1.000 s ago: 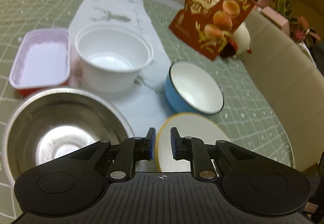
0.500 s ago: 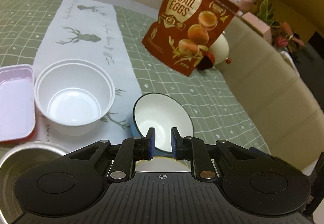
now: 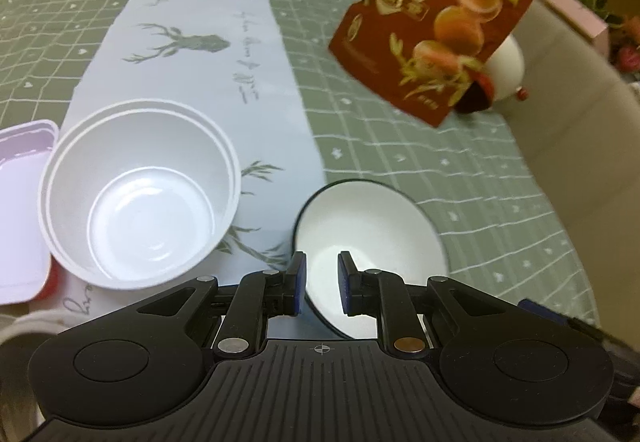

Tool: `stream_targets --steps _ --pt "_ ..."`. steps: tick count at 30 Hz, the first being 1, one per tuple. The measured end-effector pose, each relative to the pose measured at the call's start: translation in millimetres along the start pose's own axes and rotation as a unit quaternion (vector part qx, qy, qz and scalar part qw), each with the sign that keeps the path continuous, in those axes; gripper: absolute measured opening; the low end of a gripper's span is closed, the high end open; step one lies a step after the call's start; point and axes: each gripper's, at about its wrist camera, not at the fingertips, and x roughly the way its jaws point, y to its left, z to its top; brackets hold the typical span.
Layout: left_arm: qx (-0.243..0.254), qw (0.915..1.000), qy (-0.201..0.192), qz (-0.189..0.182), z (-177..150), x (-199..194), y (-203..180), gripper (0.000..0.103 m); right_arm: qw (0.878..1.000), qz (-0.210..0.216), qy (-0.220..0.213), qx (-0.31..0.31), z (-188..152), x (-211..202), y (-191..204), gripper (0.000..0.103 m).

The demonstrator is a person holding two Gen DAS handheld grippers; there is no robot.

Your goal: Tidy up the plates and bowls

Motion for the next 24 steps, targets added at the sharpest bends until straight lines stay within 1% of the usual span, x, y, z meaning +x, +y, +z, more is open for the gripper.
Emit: stream_targets --steps 1,3,9,11,13,15,16,18,19,21,24 --pt "0.002 0.9999 0.011 0.008 1 7 0 0.019 1.000 0.008 0.006 0.000 2 5 2 0.079" --pt "-0.004 0.9996 0.023 0.012 1 18 3 0.019 1.000 0.019 0.018 -0.001 5 16 6 0.079" --pt "-0.014 0.9990 0.040 0.010 6 45 13 0.019 0.999 0.013 0.035 -0.006 9 46 8 0.079" --pt "-0.019 0.9983 0.054 0.003 8 56 15 0.020 0.999 0.018 0.045 -0.002 10 56 6 0.076" --pt "-0.018 0.9980 0.061 -0.003 10 65 15 0.024 0.998 0.026 0.057 0.004 12 68 6 0.066" --pt "-0.017 0.9975 0.068 -0.007 11 73 14 0.028 0.997 0.039 0.072 0.010 12 80 7 0.059" --pt "-0.013 0.9970 0.075 -0.010 12 78 13 0.032 0.996 0.046 0.080 0.013 12 86 8 0.057" --pt "-0.005 0.9961 0.087 -0.014 11 85 11 0.035 0.993 0.060 0.099 0.023 12 100 9 0.056" --pt "0.001 0.9956 0.093 -0.012 11 88 9 0.034 0.992 0.066 0.108 0.027 12 106 10 0.054" --pt "0.006 0.9944 0.105 -0.013 11 94 7 0.035 0.989 0.078 0.124 0.037 11 118 12 0.054" --pt "0.007 0.9937 0.112 -0.007 12 97 7 0.027 0.988 0.086 0.128 0.028 11 127 19 0.054"
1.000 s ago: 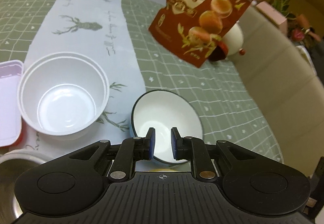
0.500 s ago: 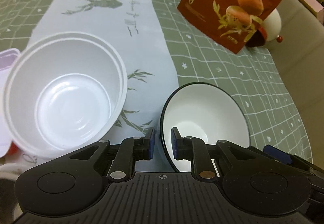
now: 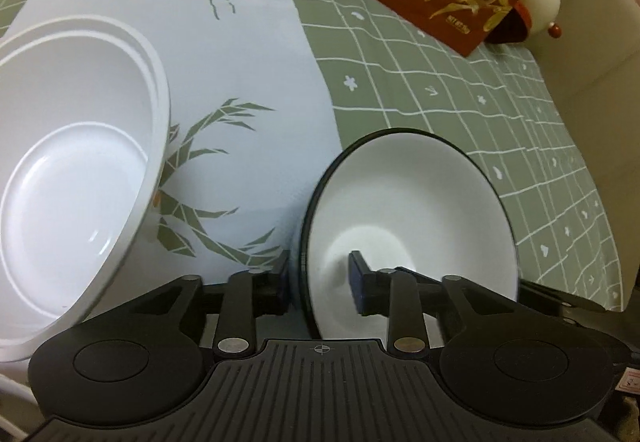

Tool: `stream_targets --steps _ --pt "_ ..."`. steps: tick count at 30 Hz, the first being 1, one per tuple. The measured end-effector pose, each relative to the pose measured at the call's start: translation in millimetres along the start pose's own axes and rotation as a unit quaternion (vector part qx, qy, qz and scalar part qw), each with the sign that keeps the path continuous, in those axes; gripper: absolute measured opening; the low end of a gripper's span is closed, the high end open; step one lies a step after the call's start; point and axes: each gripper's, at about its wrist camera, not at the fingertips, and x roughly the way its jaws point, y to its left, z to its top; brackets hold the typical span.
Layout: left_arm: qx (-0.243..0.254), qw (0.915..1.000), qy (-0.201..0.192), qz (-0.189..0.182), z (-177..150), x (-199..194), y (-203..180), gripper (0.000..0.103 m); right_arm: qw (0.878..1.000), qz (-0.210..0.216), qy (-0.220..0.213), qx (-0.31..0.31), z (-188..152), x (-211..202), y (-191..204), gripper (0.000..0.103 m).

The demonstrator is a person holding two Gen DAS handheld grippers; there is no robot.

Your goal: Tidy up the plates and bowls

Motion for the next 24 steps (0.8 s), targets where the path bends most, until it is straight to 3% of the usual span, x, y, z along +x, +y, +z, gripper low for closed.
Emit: stream_targets --steps 4,15,24 --pt "0.000 0.9999 0.001 -0.014 -1 0 5 0.026 1.000 0.003 0.004 -0.008 2 4 5 0.054" --pt "0.018 0.9998 -0.003 0.000 -2 -12 -8 0.024 1.000 0.001 0.013 0.007 2 -6 4 0.053" --pt "0.043 0.9963 -0.074 0.008 -8 -70 -33 0.024 0.999 0.023 -0.031 0.002 10 -46 17 0.053"
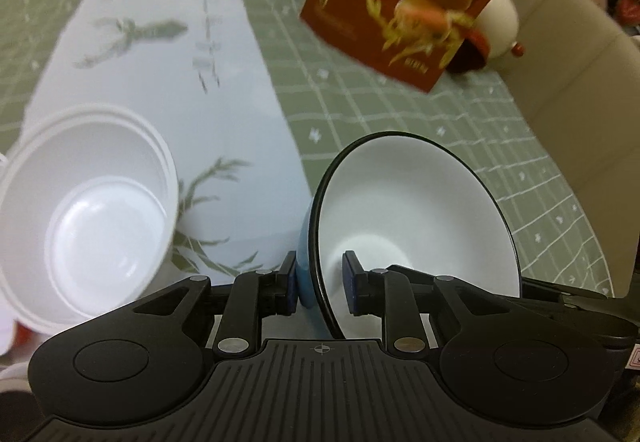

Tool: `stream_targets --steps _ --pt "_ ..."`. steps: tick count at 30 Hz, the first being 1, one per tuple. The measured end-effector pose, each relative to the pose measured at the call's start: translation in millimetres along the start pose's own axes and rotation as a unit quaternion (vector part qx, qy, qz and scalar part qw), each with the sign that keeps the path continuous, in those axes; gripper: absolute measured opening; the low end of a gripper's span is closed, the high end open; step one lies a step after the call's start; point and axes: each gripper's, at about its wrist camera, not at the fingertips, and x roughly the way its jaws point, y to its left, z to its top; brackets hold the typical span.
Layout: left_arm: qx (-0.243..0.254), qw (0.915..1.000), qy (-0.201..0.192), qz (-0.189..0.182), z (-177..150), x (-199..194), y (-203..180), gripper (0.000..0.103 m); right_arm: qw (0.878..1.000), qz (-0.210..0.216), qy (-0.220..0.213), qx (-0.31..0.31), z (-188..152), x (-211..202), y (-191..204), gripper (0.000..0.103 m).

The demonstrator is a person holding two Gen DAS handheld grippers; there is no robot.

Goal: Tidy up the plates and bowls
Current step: 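Lower the blue bowl into the cream bowl with the right gripper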

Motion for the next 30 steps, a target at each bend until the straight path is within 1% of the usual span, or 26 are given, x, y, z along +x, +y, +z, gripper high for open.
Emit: stream_targets --steps 3,6,9,13,16,21,24,27,30 --pt "0.003 0.9998 -0.018 0.003 -4 -23 -8 0.024 1.000 0.008 -0.017 -0.007 -1 -20 10 0.053" --pt "0.005 0.9996 -0.026 0.009 -14 -42 -13 0.024 0.999 0.015 -0.026 -0.015 -8 -40 20 0.053" --pt "0.002 0.9994 -0.030 0.017 -32 -62 -14 0.024 0.999 0.023 -0.024 -0.023 -21 -55 29 0.053" --pt "-0.017 0.9994 -0.027 0.010 -65 -81 -5 0.025 0.999 0.030 -0.011 -0.040 -48 -70 42 0.054" --pt "-0.035 0.9993 -0.010 0.008 -92 -85 6 0.025 0.998 0.031 0.004 -0.050 -70 -74 48 0.054" --pt "-0.054 0.9982 0.019 0.017 -125 -83 18 0.025 0.998 0.030 0.034 -0.052 -101 -67 51 0.054" --pt "-0.063 0.9976 0.024 0.020 -135 -81 23 0.025 0.997 0.029 0.045 -0.050 -113 -63 52 0.054" --pt "-0.050 0.9980 0.015 0.036 -141 -82 19 0.023 0.997 0.027 0.052 -0.055 -121 -61 54 0.054" --pt "-0.043 0.9983 0.014 0.036 -144 -82 16 0.023 0.997 0.020 0.053 -0.061 -126 -59 53 0.054"
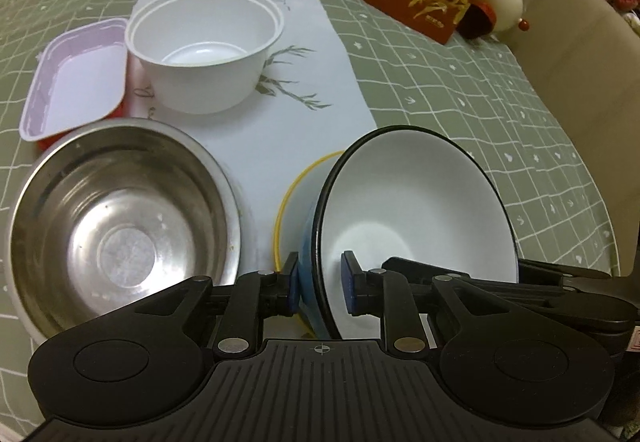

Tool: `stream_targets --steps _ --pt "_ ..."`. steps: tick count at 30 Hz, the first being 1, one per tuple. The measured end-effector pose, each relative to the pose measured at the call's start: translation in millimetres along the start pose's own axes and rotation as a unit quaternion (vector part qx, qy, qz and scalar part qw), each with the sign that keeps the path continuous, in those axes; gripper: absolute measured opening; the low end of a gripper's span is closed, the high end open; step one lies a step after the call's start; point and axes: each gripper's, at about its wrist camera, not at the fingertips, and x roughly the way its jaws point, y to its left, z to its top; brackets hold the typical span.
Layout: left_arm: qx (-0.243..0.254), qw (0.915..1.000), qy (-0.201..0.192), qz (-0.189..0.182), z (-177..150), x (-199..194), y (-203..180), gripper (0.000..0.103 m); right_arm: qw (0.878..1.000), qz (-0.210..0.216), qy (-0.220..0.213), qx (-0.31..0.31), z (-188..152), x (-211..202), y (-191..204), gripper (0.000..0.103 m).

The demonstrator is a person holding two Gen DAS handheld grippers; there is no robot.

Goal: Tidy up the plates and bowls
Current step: 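Lower the blue bowl into the cream bowl with the right gripper, then open the right gripper to release the blue bowl in the cream bowl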

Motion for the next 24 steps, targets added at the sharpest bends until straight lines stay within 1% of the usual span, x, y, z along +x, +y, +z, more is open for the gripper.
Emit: stream_targets --steps 16,24 --pt "0.012 0.9999 -0.003 -0.002 -1.6 1.7 -4.7 0.023 1.000 -0.002 -0.005 -0.003 -2.5 2.9 -8.9 0.054" --pt "-0.006 0.9999 -0.003 -0.012 3.4 -0.4 4.8 0.022 1.000 -0.007 -0.004 -0.004 1.7 4.5 -8.2 0.054"
